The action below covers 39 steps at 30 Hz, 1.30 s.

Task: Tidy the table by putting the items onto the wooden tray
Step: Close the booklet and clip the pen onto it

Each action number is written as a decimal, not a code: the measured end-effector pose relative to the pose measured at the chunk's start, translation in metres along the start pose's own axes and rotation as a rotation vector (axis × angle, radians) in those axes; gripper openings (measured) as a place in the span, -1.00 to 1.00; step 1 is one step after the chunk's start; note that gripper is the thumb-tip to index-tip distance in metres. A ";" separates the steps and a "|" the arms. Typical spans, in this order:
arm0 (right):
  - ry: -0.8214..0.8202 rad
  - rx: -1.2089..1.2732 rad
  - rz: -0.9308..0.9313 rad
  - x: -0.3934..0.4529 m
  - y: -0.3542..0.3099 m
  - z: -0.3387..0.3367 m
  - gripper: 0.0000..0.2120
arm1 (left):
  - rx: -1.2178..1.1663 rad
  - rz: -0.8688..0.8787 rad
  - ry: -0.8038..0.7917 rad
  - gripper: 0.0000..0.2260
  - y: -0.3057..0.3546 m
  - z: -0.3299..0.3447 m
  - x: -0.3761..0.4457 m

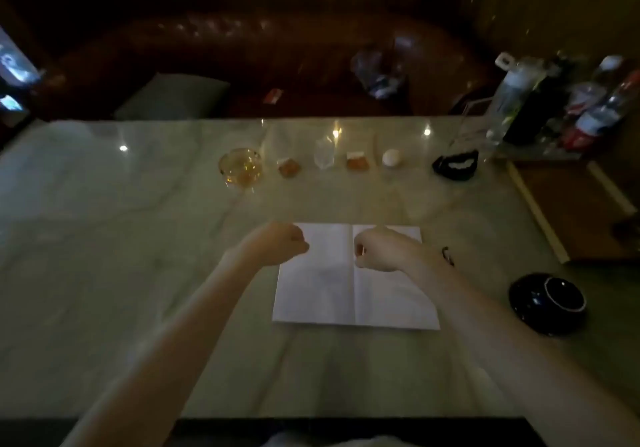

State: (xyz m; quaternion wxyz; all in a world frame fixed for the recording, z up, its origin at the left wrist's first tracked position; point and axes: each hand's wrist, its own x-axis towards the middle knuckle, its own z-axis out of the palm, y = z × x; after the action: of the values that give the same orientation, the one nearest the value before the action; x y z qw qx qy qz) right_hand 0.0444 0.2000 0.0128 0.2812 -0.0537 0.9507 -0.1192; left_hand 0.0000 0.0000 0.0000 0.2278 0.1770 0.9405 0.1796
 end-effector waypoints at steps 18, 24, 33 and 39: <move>0.351 0.163 -0.092 0.001 -0.031 0.168 -0.37 | 0.074 -0.121 0.262 -0.33 -0.062 0.165 -0.076; 0.464 0.063 -0.125 0.005 -0.025 0.179 -0.46 | 0.049 -0.176 0.320 -0.30 -0.062 0.166 -0.076; 0.706 -0.167 -0.262 0.015 -0.015 0.167 -0.65 | 0.054 -0.199 0.342 -0.25 -0.062 0.168 -0.075; 0.725 0.067 -0.198 0.009 -0.019 0.157 -0.79 | 0.064 -0.207 0.316 -0.17 -0.061 0.166 -0.076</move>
State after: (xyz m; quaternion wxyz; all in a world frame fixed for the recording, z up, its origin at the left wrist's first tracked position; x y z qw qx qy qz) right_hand 0.1234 0.1490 -0.1153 -0.0850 -0.0903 0.9743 -0.1882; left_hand 0.1300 -0.0418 -0.1358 0.0886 0.0561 0.9830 0.1506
